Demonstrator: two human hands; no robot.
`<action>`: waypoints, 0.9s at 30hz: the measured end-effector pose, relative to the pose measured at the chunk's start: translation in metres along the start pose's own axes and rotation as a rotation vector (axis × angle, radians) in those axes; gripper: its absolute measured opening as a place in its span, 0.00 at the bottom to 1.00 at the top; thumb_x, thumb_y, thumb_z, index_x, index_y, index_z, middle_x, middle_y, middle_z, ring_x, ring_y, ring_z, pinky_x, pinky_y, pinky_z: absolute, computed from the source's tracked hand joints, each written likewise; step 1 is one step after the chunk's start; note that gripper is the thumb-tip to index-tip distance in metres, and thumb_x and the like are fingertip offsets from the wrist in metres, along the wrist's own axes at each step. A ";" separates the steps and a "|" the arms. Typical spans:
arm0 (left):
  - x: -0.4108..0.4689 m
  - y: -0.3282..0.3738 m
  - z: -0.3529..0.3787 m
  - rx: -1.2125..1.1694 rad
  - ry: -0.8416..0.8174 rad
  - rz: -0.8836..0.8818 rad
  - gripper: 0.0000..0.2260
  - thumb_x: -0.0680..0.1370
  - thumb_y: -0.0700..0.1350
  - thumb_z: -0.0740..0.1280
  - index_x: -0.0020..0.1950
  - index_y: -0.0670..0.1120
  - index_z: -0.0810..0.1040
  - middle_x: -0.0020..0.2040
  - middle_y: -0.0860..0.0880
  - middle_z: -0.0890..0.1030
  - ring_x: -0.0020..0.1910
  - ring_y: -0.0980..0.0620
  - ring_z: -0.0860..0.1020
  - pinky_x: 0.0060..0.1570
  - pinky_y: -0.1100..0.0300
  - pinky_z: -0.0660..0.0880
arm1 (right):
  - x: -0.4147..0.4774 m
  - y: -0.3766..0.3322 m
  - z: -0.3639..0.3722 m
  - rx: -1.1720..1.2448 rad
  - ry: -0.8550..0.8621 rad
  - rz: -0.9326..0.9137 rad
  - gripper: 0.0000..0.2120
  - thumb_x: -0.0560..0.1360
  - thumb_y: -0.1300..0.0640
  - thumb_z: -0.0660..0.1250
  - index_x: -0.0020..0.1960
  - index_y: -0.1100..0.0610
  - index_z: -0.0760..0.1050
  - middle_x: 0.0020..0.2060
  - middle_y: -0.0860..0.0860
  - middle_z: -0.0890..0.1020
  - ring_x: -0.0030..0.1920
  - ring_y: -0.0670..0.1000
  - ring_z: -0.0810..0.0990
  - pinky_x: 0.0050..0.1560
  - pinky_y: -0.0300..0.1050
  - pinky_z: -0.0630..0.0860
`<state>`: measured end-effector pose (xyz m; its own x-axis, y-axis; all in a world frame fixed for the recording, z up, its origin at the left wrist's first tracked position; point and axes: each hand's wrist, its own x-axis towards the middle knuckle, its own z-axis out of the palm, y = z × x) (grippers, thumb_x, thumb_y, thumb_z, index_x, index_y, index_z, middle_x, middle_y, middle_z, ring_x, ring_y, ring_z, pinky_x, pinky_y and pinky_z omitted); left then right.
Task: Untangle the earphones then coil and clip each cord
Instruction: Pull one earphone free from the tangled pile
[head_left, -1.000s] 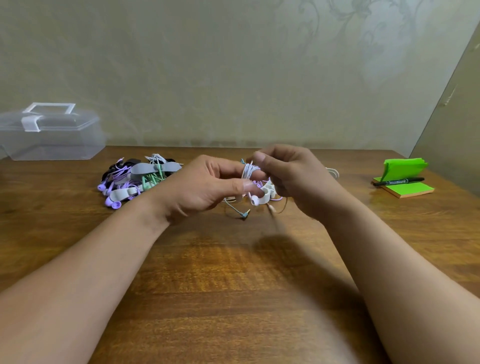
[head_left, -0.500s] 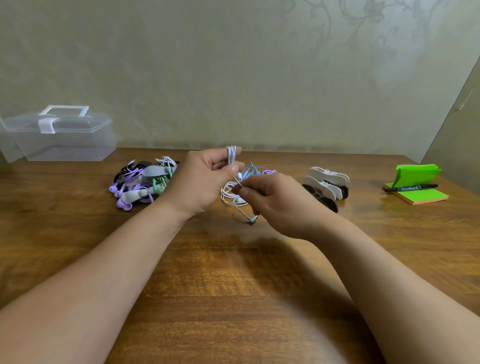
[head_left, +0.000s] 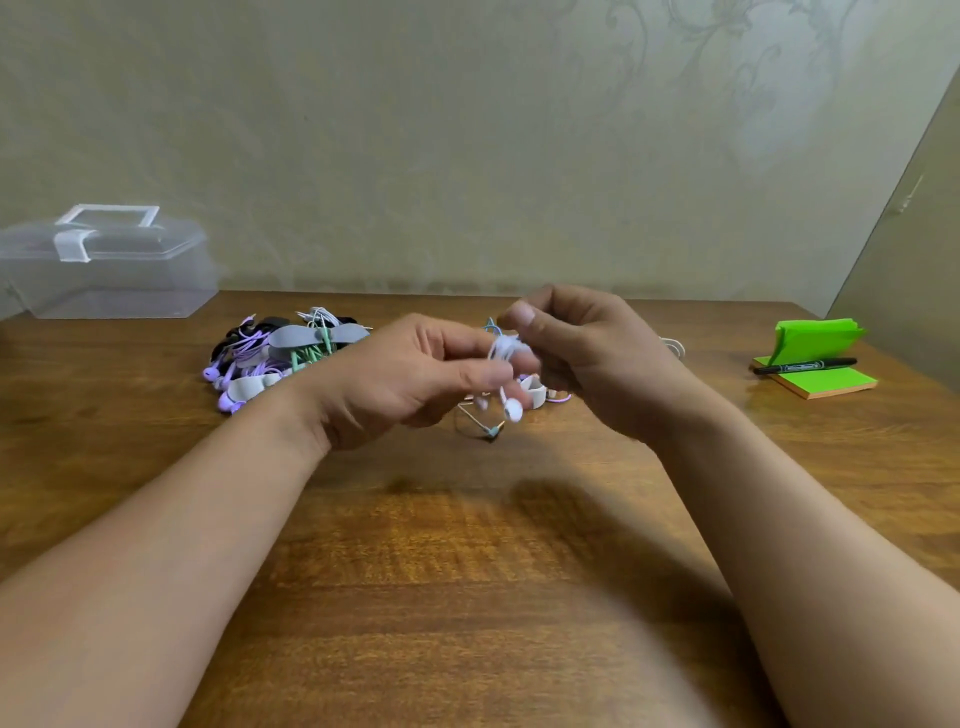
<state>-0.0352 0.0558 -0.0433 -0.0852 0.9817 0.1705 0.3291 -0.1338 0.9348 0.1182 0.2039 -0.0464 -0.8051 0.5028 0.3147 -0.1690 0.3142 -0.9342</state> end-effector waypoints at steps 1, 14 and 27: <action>0.001 -0.001 -0.001 -0.103 0.039 0.017 0.11 0.78 0.46 0.68 0.58 0.46 0.86 0.50 0.45 0.87 0.23 0.57 0.62 0.25 0.63 0.56 | 0.000 0.002 0.003 0.079 -0.021 0.029 0.08 0.83 0.57 0.67 0.48 0.59 0.80 0.35 0.57 0.75 0.32 0.49 0.69 0.33 0.42 0.69; 0.021 -0.020 0.007 -0.096 0.475 0.174 0.10 0.82 0.41 0.68 0.62 0.48 0.83 0.54 0.50 0.88 0.57 0.53 0.85 0.60 0.60 0.79 | 0.000 0.011 0.038 0.523 0.069 0.292 0.03 0.81 0.67 0.68 0.55 0.65 0.76 0.40 0.59 0.82 0.35 0.50 0.81 0.38 0.43 0.83; 0.019 -0.022 0.011 0.303 0.670 0.212 0.12 0.82 0.44 0.70 0.65 0.51 0.83 0.54 0.57 0.87 0.55 0.60 0.84 0.62 0.54 0.79 | -0.002 0.003 0.041 0.553 0.095 0.261 0.09 0.80 0.68 0.69 0.59 0.68 0.73 0.39 0.60 0.84 0.36 0.53 0.85 0.38 0.45 0.85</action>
<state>-0.0341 0.0790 -0.0638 -0.5116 0.6342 0.5796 0.6372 -0.1725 0.7511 0.0962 0.1705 -0.0565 -0.8100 0.5839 0.0536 -0.2633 -0.2804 -0.9231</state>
